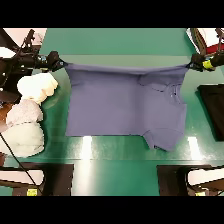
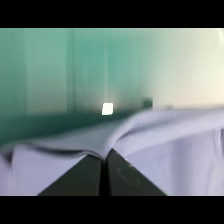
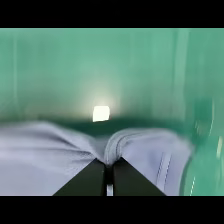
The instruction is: Fold the shirts.
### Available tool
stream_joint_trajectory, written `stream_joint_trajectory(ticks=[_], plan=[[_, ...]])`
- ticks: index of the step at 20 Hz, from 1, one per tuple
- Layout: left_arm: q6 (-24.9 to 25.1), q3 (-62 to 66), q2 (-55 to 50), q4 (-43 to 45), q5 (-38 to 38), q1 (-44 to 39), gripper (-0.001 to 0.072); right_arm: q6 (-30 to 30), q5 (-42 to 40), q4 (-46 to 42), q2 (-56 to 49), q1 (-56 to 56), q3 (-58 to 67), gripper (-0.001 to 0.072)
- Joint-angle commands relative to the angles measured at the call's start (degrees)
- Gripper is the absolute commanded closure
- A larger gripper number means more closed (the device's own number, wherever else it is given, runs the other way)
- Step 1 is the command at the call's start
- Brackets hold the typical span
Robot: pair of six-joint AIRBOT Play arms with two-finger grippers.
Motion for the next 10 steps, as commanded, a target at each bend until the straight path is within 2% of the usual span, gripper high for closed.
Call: stream_joint_trajectory(ticks=[1, 3, 6, 8, 10], plan=[[7.5, 0.5, -2.3, -4.3, 6.8, 0.0, 0.0684, 0.1, -12.4, -0.1, -1.7, 0.3, -0.2, 0.0696], [7.8, 0.5, -2.3, -1.4, 4.3, 0.0, 0.0684, 0.0, -9.9, -2.0, -1.5, 0.3, -0.2, 0.0696], [7.7, -0.7, -2.3, 6.4, -4.1, 0.0, 0.0684, 0.1, -1.2, -12.1, -0.8, 2.1, -2.6, 0.0696], [7.3, -3.2, -2.3, 10.5, -7.7, 0.0, 0.0684, 0.1, -0.8, -16.2, 1.7, 3.6, -9.0, 0.0696], [7.2, -6.6, -2.3, 12.5, -8.5, 0.0, 0.0684, 0.1, -2.5, -16.5, 4.1, 4.2, -15.8, 0.0696]])
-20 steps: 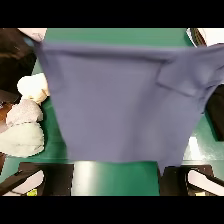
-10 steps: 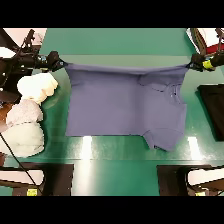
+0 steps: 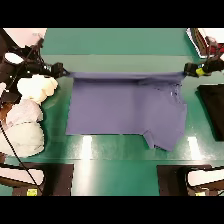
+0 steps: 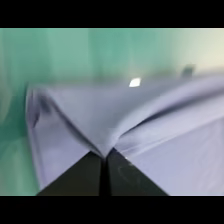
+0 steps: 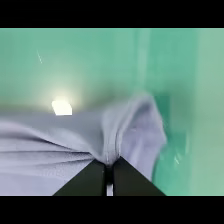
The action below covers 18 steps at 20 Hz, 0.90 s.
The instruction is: Fold the shirts.
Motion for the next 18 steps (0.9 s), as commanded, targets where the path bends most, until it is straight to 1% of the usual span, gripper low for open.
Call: stream_joint_trajectory(ticks=[1, 4, 5, 6, 7, 8, 10, 11, 12, 13, 15, 18], plan=[[0.2, -4.8, -0.1, 5.3, -3.9, 0.0, 0.0684, 0.1, -1.1, -4.0, 3.6, 1.3, -10.5, 0.0696], [0.0, -7.0, -0.1, 5.2, -4.0, 0.0, 0.0682, 0.1, -3.7, -3.5, 5.9, 1.7, -17.6, 0.0694], [-1.4, -7.0, -0.1, 5.2, -4.1, 0.0, 0.0588, 0.3, -3.7, -2.2, 6.2, 1.7, -18.6, 0.0689], [-4.2, -7.0, -0.1, 5.2, -4.3, 0.0, 0.023, 0.3, -3.7, -0.6, 6.5, 1.6, -18.9, 0.0592], [-6.4, -7.0, -0.1, 5.2, -4.7, 0.0, 0.0073, 0.5, -2.9, 1.7, 6.5, 1.0, -18.6, 0.032], [-7.6, -6.7, -0.1, 5.4, -6.3, 0.1, 0.0075, 0.5, -0.9, 4.8, 6.5, 0.0, -17.5, 0.0229], [-8.6, -5.0, 0.4, 9.0, -12.1, 0.7, 0.0076, -0.6, 6.3, 9.1, 7.0, -2.4, -14.2, 0.0236], [-8.9, -4.8, 1.7, 12.0, -14.6, 1.2, 0.0087, -2.2, 9.8, 9.9, 8.1, -3.5, -13.2, 0.0271], [-9.2, -5.2, 3.7, 15.1, -16.7, 1.9, 0.0242, -3.2, 12.8, 9.9, 9.9, -4.8, -13.2, 0.0271], [-9.1, -6.2, 5.8, 17.1, -18.7, 2.4, 0.0285, -4.1, 15.4, 10.0, 12.2, -6.2, -13.8, 0.0272], [-8.5, -11.8, 11.1, 18.1, -20.9, 3.4, 0.0285, -6.2, 19.0, 11.5, 17.2, -8.8, -16.7, 0.0273], [-8.6, -24.5, 18.8, 18.1, -20.1, 3.4, 0.0285, -8.4, 18.6, 14.1, 24.1, -11.8, -23.5, 0.0274]])
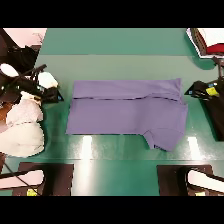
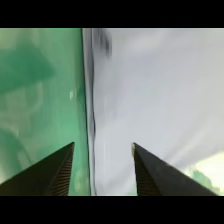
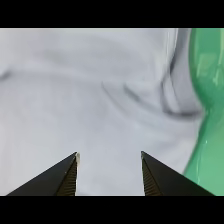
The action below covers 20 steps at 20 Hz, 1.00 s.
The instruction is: Fold the shirts.
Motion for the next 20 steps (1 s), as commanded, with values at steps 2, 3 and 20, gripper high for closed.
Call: stream_joint_trajectory(ticks=[2, 3, 20], plan=[[-0.3, -16.6, 9.7, 1.9, -0.6, 0.5, 0.0285, -3.0, 1.7, 4.2, 9.4, -4.0, -8.6, 0.0274], [-0.3, -19.6, 10.8, 1.7, -0.4, 0.5, 0.0285, -3.5, 1.1, 5.0, 10.7, -4.5, -10.4, 0.0274], [0.2, -30.0, 11.8, -7.6, 8.3, 0.4, 0.0684, -3.8, 5.3, 5.5, 13.5, -2.6, -15.2, 0.0274]])
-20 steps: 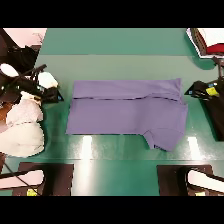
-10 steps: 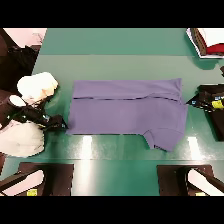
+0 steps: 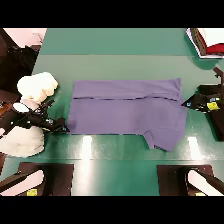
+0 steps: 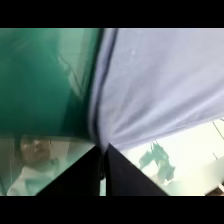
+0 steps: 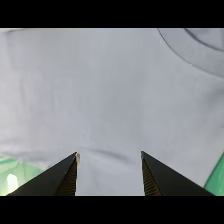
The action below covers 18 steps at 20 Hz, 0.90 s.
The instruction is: Fold the shirts.
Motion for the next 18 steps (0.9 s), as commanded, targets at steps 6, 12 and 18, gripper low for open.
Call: stream_joint_trajectory(ticks=[6, 12, 18], plan=[[0.3, 8.9, 4.9, -2.0, -0.3, 0.0, 0.0684, 6.1, 5.9, -9.7, 7.9, -12.4, -18.8, 0.0272], [0.3, 9.5, 4.9, -3.4, -0.3, 0.0, 0.0684, 9.7, 2.0, -10.2, 6.0, -6.9, -29.9, 0.0275], [0.3, 9.5, 4.9, -3.4, -1.2, 0.0, 0.0683, 12.9, -6.5, -10.3, 2.1, 3.3, -27.5, 0.0411]])
